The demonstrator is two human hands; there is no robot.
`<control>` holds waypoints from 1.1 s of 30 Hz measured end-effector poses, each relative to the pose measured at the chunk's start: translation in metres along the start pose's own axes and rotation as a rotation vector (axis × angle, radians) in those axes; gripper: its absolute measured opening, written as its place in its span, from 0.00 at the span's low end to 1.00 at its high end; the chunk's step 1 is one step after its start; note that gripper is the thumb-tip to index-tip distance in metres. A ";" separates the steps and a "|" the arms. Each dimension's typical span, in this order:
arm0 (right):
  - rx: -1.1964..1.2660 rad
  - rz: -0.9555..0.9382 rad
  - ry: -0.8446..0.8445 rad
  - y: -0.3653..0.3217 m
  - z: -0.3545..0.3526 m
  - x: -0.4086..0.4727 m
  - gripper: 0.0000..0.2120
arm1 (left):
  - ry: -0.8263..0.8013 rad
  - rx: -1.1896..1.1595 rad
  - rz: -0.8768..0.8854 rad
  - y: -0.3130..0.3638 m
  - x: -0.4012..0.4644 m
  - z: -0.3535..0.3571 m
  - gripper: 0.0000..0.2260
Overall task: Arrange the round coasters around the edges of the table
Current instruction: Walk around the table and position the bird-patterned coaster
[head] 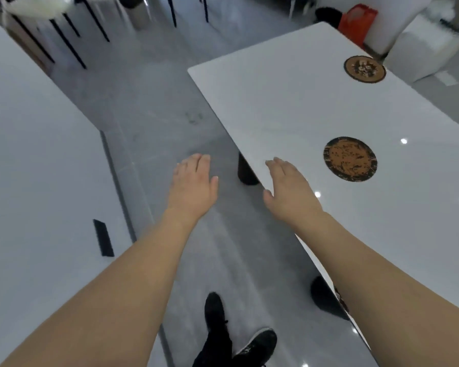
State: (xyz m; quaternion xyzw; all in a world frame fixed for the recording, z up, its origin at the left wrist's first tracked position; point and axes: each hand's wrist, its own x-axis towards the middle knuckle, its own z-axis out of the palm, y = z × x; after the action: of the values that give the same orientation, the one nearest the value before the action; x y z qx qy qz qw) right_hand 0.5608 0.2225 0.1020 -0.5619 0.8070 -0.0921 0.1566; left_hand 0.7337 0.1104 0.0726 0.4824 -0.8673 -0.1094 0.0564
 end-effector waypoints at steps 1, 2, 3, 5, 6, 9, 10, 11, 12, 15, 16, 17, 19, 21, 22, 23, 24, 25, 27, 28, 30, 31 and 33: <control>-0.010 -0.042 -0.001 -0.021 -0.001 0.011 0.29 | 0.013 0.009 -0.036 -0.020 -0.002 -0.009 0.24; -0.017 -0.078 -0.006 -0.040 0.000 0.021 0.29 | 0.022 0.018 -0.068 -0.040 -0.005 -0.016 0.24; -0.021 -0.110 -0.011 -0.059 0.001 0.030 0.29 | 0.029 0.026 -0.100 -0.060 -0.008 -0.023 0.24; -0.035 -0.165 -0.017 -0.094 0.005 0.047 0.29 | 0.037 0.037 -0.162 -0.098 -0.013 -0.034 0.24; -0.050 -0.187 -0.020 -0.109 0.008 0.055 0.29 | 0.035 0.046 -0.189 -0.115 -0.015 -0.039 0.24; -0.070 -0.224 -0.018 -0.145 0.016 0.075 0.29 | 0.043 0.064 -0.237 -0.153 -0.012 -0.053 0.23; -0.059 -0.220 -0.019 -0.155 0.017 0.081 0.29 | 0.043 0.061 -0.245 -0.162 -0.008 -0.058 0.23; -0.046 -0.214 -0.016 -0.163 0.017 0.088 0.29 | 0.049 0.057 -0.249 -0.169 -0.003 -0.064 0.23; -0.039 -0.210 -0.016 -0.169 0.016 0.094 0.29 | 0.056 0.056 -0.250 -0.174 0.003 -0.069 0.23; -0.045 -0.212 -0.027 -0.181 0.013 0.113 0.30 | 0.071 0.063 -0.250 -0.187 0.019 -0.083 0.23; -0.038 -0.208 -0.026 -0.184 0.011 0.122 0.29 | 0.081 0.063 -0.254 -0.191 0.025 -0.087 0.23; -0.026 -0.199 -0.026 -0.187 0.010 0.128 0.29 | 0.088 0.060 -0.258 -0.194 0.031 -0.090 0.23; -0.008 -0.197 -0.022 -0.192 0.006 0.148 0.29 | 0.096 0.061 -0.268 -0.202 0.047 -0.096 0.22; -0.001 -0.208 -0.012 -0.195 0.005 0.173 0.29 | 0.107 0.069 -0.272 -0.211 0.068 -0.100 0.21; 0.007 -0.214 -0.011 -0.197 0.005 0.186 0.30 | 0.107 0.070 -0.282 -0.215 0.078 -0.102 0.22; 0.016 -0.218 -0.016 -0.200 0.004 0.200 0.30 | 0.104 0.070 -0.297 -0.219 0.088 -0.104 0.22; 0.022 -0.219 -0.026 -0.203 0.004 0.213 0.30 | 0.102 0.070 -0.307 -0.224 0.098 -0.107 0.22; 0.023 -0.219 -0.041 -0.207 0.004 0.225 0.30 | 0.103 0.073 -0.310 -0.229 0.108 -0.109 0.23; 0.013 -0.240 -0.064 -0.216 0.006 0.250 0.30 | 0.119 0.080 -0.318 -0.243 0.126 -0.110 0.22; 0.010 -0.250 -0.072 -0.221 0.007 0.263 0.30 | 0.124 0.077 -0.330 -0.252 0.135 -0.111 0.22; 0.016 -0.252 -0.081 -0.233 0.011 0.290 0.30 | 0.117 0.070 -0.354 -0.269 0.156 -0.110 0.22; 0.016 -0.252 -0.087 -0.240 0.013 0.304 0.30 | 0.100 0.072 -0.359 -0.279 0.166 -0.109 0.22; 0.013 -0.252 -0.096 -0.254 0.017 0.330 0.30 | 0.078 0.077 -0.354 -0.298 0.189 -0.107 0.22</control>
State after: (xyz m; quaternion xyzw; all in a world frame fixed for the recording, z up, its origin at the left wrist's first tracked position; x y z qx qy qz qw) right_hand 0.6841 -0.1752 0.1196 -0.6616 0.7209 -0.0892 0.1859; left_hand 0.9013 -0.2170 0.1020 0.6331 -0.7696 -0.0657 0.0514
